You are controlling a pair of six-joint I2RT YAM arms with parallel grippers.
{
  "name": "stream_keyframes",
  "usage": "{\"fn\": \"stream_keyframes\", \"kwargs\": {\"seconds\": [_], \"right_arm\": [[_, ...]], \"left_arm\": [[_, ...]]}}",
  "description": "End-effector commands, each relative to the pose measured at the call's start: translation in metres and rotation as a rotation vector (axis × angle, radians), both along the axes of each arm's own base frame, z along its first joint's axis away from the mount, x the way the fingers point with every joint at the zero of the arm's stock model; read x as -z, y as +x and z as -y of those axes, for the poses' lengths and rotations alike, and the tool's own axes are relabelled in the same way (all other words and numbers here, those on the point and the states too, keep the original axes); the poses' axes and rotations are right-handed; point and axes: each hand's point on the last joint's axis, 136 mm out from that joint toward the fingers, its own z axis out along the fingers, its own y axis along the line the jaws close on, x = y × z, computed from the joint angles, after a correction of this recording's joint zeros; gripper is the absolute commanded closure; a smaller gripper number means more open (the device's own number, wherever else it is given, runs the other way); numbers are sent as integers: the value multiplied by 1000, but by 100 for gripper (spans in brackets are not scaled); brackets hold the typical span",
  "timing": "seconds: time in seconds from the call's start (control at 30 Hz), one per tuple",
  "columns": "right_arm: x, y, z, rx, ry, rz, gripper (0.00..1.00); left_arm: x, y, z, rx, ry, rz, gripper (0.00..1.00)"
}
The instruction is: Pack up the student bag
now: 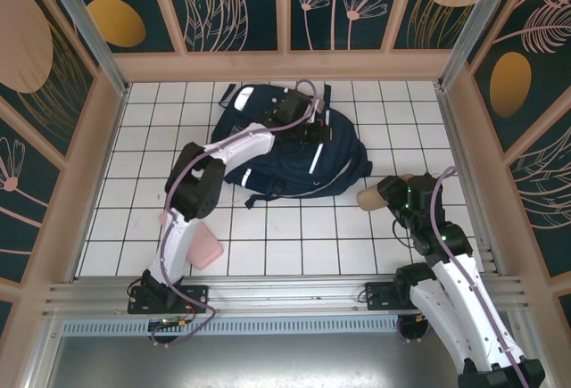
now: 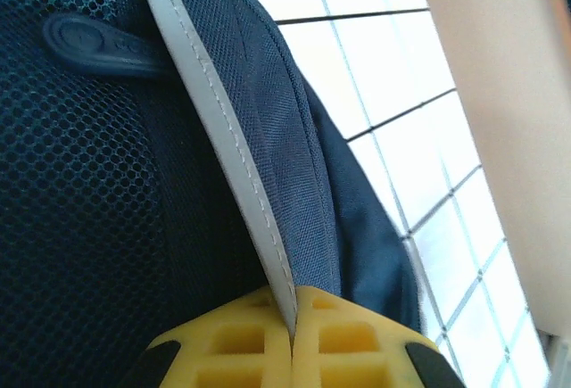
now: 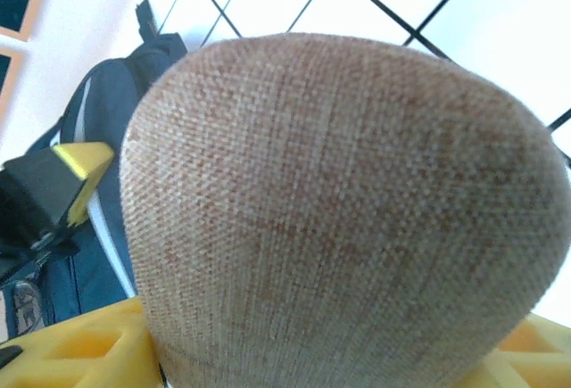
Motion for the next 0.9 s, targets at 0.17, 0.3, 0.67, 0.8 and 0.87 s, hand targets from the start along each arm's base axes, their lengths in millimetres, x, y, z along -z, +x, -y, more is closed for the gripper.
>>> {"fn": "stream_keyframes", "kwargs": {"seconds": [0.17, 0.3, 0.67, 0.8, 0.87], "right_arm": [[-36, 7, 11, 22, -54, 93, 55], [-44, 9, 11, 16, -64, 118, 55], [-39, 24, -31, -188, 34, 135, 55], [-38, 30, -47, -253, 82, 137, 55], [-38, 33, -58, -291, 128, 139, 55]], "left_arm": [[-126, -24, -31, 76, -267, 37, 100], [-154, -36, -49, 90, -274, 63, 100], [-207, -57, -95, 95, -298, 118, 100], [-228, -66, -100, 115, -323, 144, 100], [-232, -67, -101, 113, -328, 148, 100]]}}
